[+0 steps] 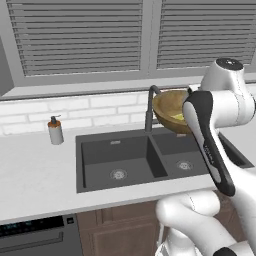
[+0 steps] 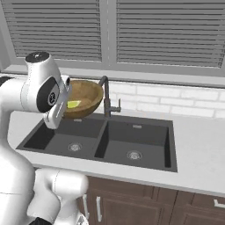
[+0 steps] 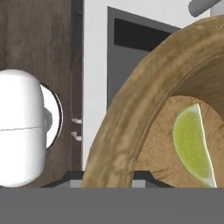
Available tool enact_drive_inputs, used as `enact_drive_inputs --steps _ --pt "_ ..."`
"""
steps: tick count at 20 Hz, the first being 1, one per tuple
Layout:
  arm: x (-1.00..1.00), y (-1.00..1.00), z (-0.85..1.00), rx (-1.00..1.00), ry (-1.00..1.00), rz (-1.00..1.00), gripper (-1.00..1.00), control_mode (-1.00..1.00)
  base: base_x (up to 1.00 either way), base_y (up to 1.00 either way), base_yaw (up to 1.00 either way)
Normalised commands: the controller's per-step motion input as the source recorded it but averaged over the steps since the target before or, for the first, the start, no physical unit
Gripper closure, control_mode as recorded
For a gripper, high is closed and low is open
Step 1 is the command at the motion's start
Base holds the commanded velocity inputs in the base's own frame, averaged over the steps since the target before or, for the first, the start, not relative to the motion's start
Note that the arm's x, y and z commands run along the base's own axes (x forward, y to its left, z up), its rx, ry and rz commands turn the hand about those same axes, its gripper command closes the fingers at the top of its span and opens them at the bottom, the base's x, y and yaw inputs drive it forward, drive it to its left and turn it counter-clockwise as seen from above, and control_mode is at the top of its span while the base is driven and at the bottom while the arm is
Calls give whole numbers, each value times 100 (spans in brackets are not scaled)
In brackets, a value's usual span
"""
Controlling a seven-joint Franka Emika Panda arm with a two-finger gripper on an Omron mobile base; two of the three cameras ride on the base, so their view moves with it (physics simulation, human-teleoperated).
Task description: Pick the lemon wedge from the sink and place it in the bowl. Then pick the bowl and place it in the microwave. Then close the microwave door and press the start button.
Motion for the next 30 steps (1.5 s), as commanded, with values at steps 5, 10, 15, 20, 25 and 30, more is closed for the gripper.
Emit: enact_drive_inputs --steps 5,10,15,20,25,30 --pt "0 0 0 0 0 0 100 100 -70 -2 0" --pt "0 0 0 0 0 0 100 100 -92 -45 -4" --pt "0 0 0 0 0 0 100 100 -59 -68 -45" --pt "0 0 0 0 0 0 100 100 -3 -25 -82" --pt "0 0 0 0 0 0 100 100 0 0 -94" --pt "0 0 0 0 0 0 100 100 0 0 -96"
